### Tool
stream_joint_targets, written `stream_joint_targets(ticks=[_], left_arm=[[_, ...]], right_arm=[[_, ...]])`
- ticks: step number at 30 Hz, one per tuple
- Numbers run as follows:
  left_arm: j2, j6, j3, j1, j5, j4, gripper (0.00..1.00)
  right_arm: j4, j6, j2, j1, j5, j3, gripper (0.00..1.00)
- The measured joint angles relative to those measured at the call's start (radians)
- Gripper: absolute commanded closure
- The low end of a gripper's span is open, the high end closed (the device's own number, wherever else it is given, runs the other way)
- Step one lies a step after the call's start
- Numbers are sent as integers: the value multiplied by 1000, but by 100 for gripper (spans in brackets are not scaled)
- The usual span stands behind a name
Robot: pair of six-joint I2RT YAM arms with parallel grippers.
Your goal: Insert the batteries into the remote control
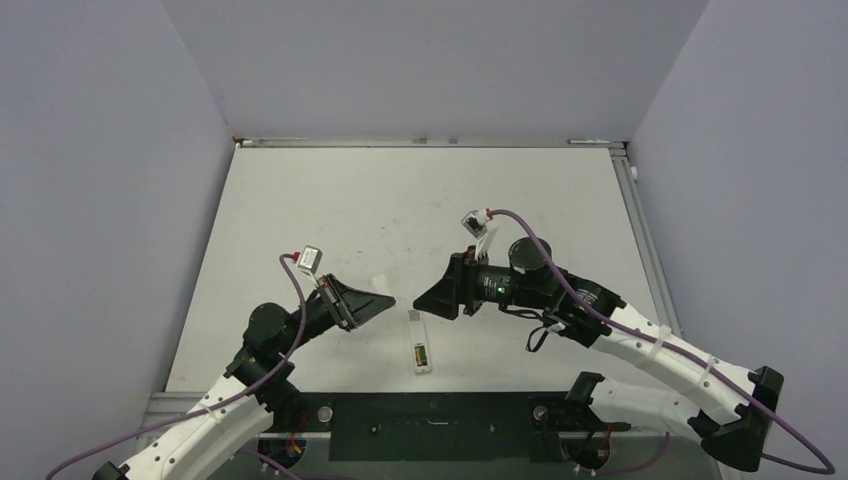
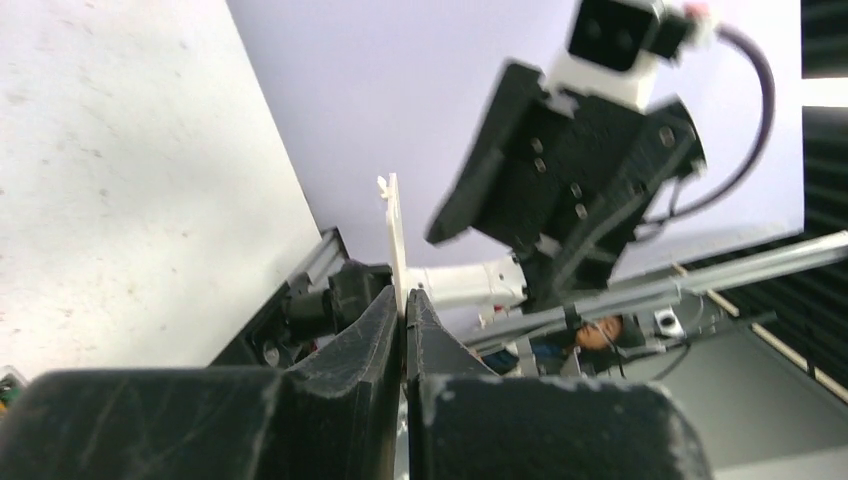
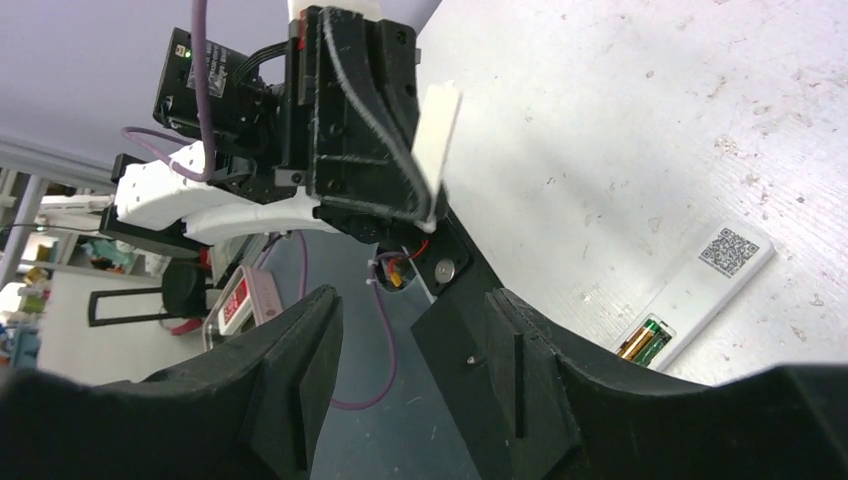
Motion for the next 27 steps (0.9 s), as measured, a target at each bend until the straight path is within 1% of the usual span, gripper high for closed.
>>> stream_joint_targets(ticks=[3, 8, 13, 16, 19, 23, 27], left_arm=[[-18, -11, -24, 0, -81, -34, 100], [-25, -15, -27, 0, -159, -94, 100], [-65, -32, -27, 0, -223, -158, 100], [-110, -51, -27, 0, -267, -185, 100], [-124, -63, -27, 0, -292, -203, 100], [-124, -70, -27, 0, -303, -253, 100], [-123, -101, -45, 0, -285, -266, 100]], right_arm=[[-8, -4, -22, 85, 113, -14, 48], [-48, -34, 24, 228, 323, 5, 48], [-62, -37, 79, 262, 507, 40, 51], [-63, -39, 111, 292, 592, 57, 51], [-76, -46, 135, 308, 646, 67, 52], [-148, -55, 135, 313, 707, 69, 51], [-219, -60, 134, 313, 716, 69, 51]])
